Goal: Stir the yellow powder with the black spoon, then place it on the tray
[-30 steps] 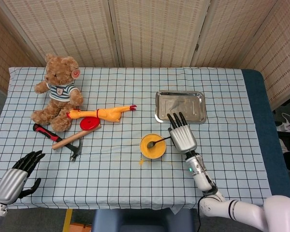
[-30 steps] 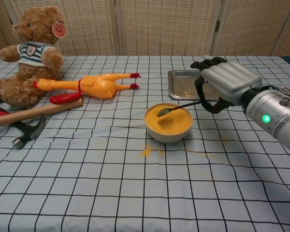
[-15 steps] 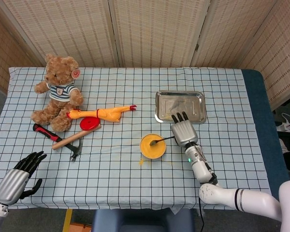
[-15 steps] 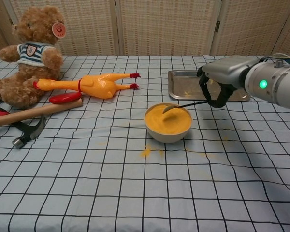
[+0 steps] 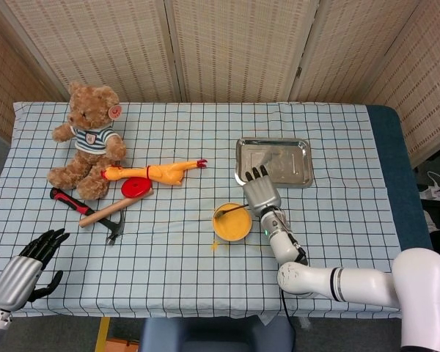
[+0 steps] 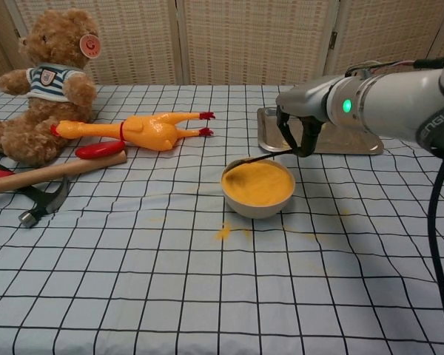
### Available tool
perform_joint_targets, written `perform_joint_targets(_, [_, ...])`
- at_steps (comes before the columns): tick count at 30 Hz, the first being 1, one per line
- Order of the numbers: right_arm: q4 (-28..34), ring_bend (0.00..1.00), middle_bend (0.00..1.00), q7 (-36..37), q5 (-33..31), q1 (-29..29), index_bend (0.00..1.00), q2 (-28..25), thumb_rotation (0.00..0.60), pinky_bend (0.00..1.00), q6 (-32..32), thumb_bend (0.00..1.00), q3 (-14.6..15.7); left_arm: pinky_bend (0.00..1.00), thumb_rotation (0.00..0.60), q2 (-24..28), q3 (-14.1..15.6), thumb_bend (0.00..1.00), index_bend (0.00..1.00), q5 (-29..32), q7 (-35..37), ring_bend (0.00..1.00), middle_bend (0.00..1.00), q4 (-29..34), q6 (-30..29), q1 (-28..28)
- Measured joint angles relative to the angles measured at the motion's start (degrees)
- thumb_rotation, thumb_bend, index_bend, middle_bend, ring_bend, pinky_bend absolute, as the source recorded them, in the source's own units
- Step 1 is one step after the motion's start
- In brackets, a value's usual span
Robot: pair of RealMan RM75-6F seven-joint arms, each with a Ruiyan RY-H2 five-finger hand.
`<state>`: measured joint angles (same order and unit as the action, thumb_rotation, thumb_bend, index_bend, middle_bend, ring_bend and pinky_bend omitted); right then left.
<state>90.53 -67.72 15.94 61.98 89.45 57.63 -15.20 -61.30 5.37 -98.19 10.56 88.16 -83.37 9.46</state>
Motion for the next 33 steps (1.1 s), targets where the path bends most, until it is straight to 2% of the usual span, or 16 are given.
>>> perform_joint_targets(11, [0.7,0.00,0.10,-2.3,-6.6,3.0,1.00,-1.2,0.600,0.00,1.0,0.84,3.7,0.16,0.600,-0.1,0.1,0.49,0.00,-0.3,0.0,0.00,0.00,-0.1,-0.3,0.0])
perform_joint_targets(15, [2.9,0.00,0.11,-3.1,-10.2,4.0,1.00,-3.5,0.600,0.00,0.1,0.85,4.7,0.16,0.600,-0.1,0.1,0.49,0.00,-0.4,-0.1,0.00,0.00,-0.1,-0.3,0.0])
perform_joint_targets(20, [6.4,0.00,0.11,-1.5,-11.4,4.4,1.00,-7.0,0.600,0.00,-1.3,0.85,5.6,0.16,0.600,-0.2,0.1,0.49,0.00,-0.5,-0.4,0.00,0.00,0.1,-0.3,0.0])
perform_joint_targets(27, [7.8,0.00,0.11,4.5,-8.0,3.7,1.00,-9.1,0.600,0.00,-2.0,0.85,5.8,0.16,0.600,-0.3,0.2,0.49,0.00,-0.7,-0.7,0.00,0.00,0.2,-0.3,0.0])
perform_joint_targets(33, [4.2,0.00,0.11,8.8,-1.8,2.9,1.00,-6.8,0.600,0.00,-0.1,0.85,6.2,0.16,0.600,-0.3,0.1,0.48,0.00,-0.6,-0.5,0.00,0.00,0.1,-0.1,0.1])
